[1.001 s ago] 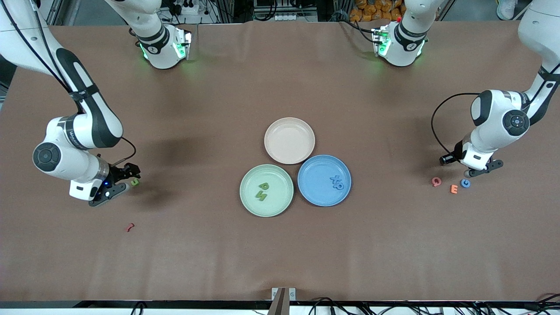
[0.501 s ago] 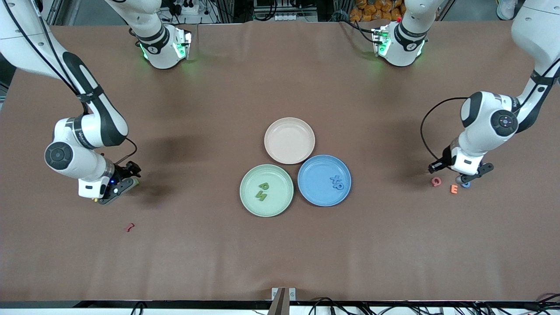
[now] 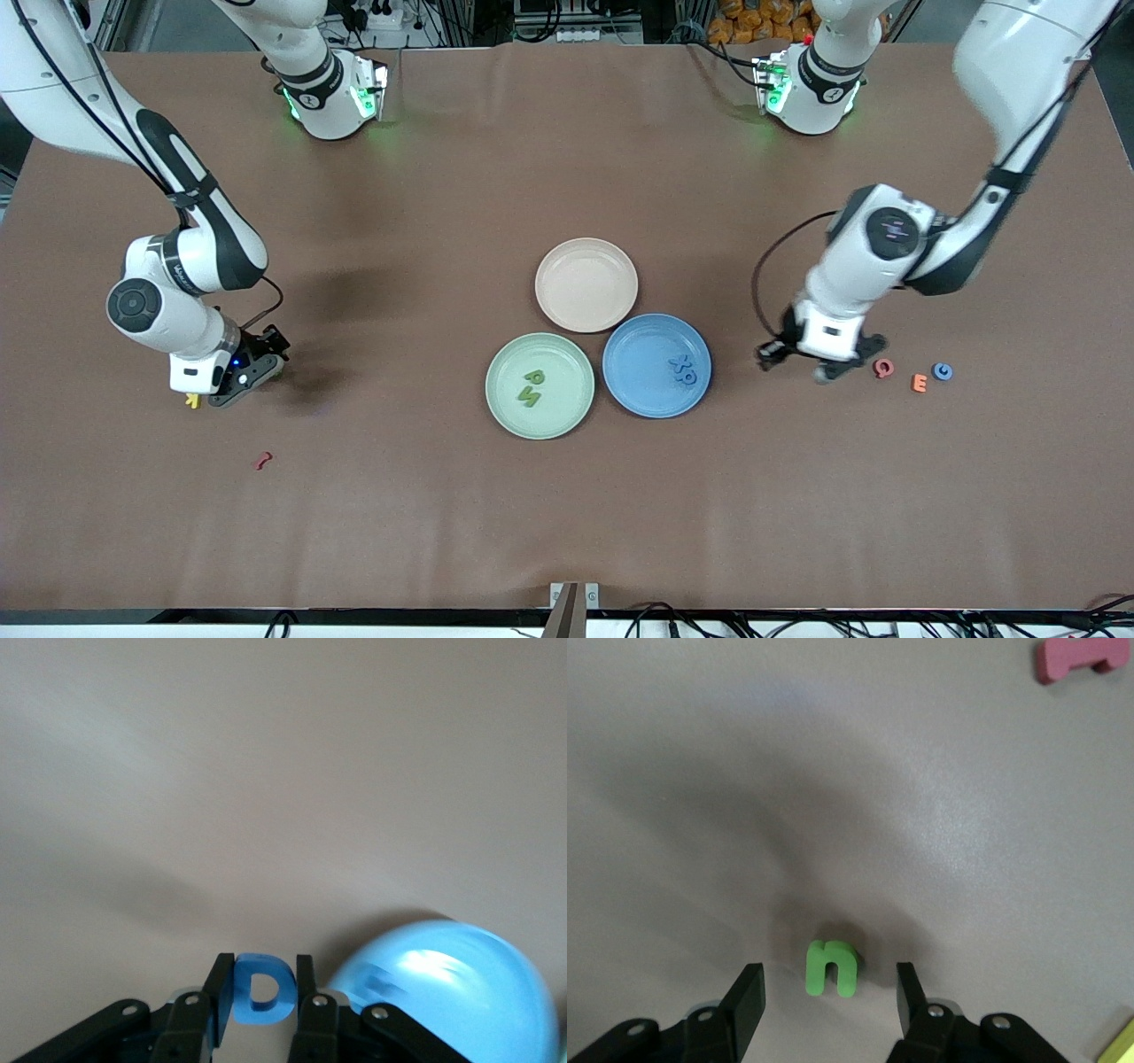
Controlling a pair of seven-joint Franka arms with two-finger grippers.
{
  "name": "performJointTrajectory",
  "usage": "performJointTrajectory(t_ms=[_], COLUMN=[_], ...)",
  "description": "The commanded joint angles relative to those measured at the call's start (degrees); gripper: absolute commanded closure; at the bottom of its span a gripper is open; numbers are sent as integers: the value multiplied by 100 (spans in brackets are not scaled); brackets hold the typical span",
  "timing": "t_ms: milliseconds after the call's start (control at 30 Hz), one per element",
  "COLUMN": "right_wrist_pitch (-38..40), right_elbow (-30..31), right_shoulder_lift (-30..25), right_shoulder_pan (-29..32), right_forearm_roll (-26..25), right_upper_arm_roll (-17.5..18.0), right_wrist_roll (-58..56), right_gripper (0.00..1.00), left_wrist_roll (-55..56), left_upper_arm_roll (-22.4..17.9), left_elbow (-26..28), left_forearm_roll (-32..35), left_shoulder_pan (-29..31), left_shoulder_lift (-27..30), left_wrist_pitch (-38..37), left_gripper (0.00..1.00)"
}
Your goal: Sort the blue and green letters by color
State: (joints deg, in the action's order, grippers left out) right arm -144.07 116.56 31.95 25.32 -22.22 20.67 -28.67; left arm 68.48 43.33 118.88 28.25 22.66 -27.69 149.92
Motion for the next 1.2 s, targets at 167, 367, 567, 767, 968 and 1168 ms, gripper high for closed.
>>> performJointTrajectory(t_ms=[167,367,567,767,968,1168], right_wrist_pitch=[-306,-341,-324,-245,27,800], right_elbow=[139,148,148,113,-45,-572], right_shoulder_lift=[48,75,75,4,-101,-84], right_shoulder_pan=[61,52,52,34,-80,-843], right_forearm_roll=[-221,-221,-221,-177,-160,-64], right_upper_arm_roll=[-19,-63,-63,-10,315,491], right_wrist_roll=[-7,10,37,291,1204,2986], right_gripper=[43,61,98,100,100,100], left_wrist_roll=[1123,1624,1827,1783,1801,1503], left_upper_arm_roll=[-579,-984,-1484,-1687,-1687,-1696], left_elbow=[-830,-1515,-1710,-1763,-1675,-1596], left_forearm_roll=[199,181,181,207,216,225], left_shoulder_pan=[-1517,-2440,-3108,-3224,-3162,-3005], left_shoulder_lift=[-500,-878,-1046,-1046,-1011,-940], left_wrist_pitch=[-103,-103,-103,-103,-217,-876], left_gripper=[84,83,82,0,0,0])
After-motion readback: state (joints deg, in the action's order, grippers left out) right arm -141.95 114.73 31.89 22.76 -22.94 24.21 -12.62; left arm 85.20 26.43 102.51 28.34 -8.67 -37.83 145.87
